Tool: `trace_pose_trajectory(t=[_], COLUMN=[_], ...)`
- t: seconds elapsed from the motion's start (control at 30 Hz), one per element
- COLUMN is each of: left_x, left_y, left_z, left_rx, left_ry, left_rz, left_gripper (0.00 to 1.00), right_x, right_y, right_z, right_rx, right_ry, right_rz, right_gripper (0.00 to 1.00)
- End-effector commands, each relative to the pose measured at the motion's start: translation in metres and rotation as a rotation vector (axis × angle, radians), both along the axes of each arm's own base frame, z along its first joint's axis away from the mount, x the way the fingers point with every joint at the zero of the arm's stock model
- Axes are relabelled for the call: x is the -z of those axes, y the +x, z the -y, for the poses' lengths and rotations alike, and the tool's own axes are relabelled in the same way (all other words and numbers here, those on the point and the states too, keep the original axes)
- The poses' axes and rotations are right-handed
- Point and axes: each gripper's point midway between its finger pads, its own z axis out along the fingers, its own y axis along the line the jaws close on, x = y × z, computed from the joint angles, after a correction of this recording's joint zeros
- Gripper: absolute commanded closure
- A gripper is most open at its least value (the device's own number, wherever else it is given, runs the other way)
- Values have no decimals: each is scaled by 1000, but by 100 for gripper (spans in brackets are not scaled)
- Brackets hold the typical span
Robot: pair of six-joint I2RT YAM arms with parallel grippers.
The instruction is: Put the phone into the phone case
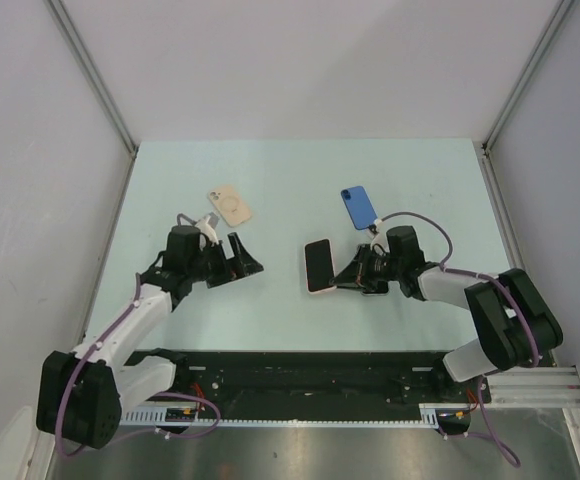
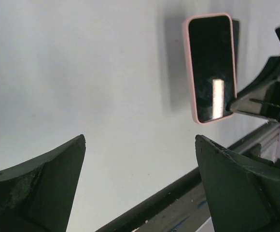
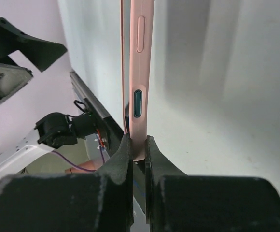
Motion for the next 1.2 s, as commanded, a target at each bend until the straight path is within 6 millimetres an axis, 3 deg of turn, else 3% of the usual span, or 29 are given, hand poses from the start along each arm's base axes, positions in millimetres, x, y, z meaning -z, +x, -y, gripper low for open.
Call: trace_pose_trajectory(t=[0.0, 0.23, 0.4, 0.57, 0.6, 0.67, 0.7, 0.73, 0.8, 0.87, 0.9, 0.93, 0.97, 1.0, 1.07, 1.1, 1.17], left_x=[7, 14, 9, 4, -5, 2, -8, 5, 0, 15, 10, 12, 27, 20, 42, 35, 45], left_y=[14, 42, 70, 99, 111, 125, 139, 146, 165, 178, 191, 197, 201, 214, 216, 227, 231], left_z=[-31, -61, -73, -84, -85, -86, -87, -87, -95, -95, -95, -94, -94, -96, -102, -101, -101], left_rx=[-111, -224, -286, -366, -392, -408, -435, -440, -495, -512, -523, -520, -502, -516, -525, -531, -518], left_ry=[98, 179, 242, 293, 293, 306, 300, 317, 340, 352, 350, 354, 379, 388, 440, 438, 459], left_rz=[-14, -47, -49, -50, -34, -58, -38, -77, -64, -93, -77, -79, -104, -81, -148, -133, -166], left_gripper=[0, 0, 3, 8, 9, 13, 16, 21, 25, 28, 28, 28, 28, 24, 19, 15, 13], right_x=[6, 32, 34, 37, 36, 32, 32, 29, 27, 19, 17, 13, 3, 4, -7, -9, -24], right_y=[11, 7, 6, 4, 4, 4, 2, 2, 0, -1, -3, -3, -2, -8, -8, -11, -10], right_z=[2, 21, 25, 29, 29, 28, 28, 28, 29, 27, 26, 26, 26, 29, 33, 35, 37], right_rx=[6, 57, 72, 80, 78, 70, 69, 73, 73, 70, 69, 67, 69, 69, 82, 83, 88], right_ry=[-46, -162, -183, -199, -196, -185, -190, -191, -197, -186, -186, -183, -172, -188, -192, -198, -193], right_rz=[37, -34, -47, -64, -66, -54, -56, -51, -47, -31, -26, -13, 25, 3, 49, 49, 106], right_gripper=[100, 100, 92, 78, 77, 69, 64, 64, 60, 56, 50, 47, 44, 35, 29, 26, 22])
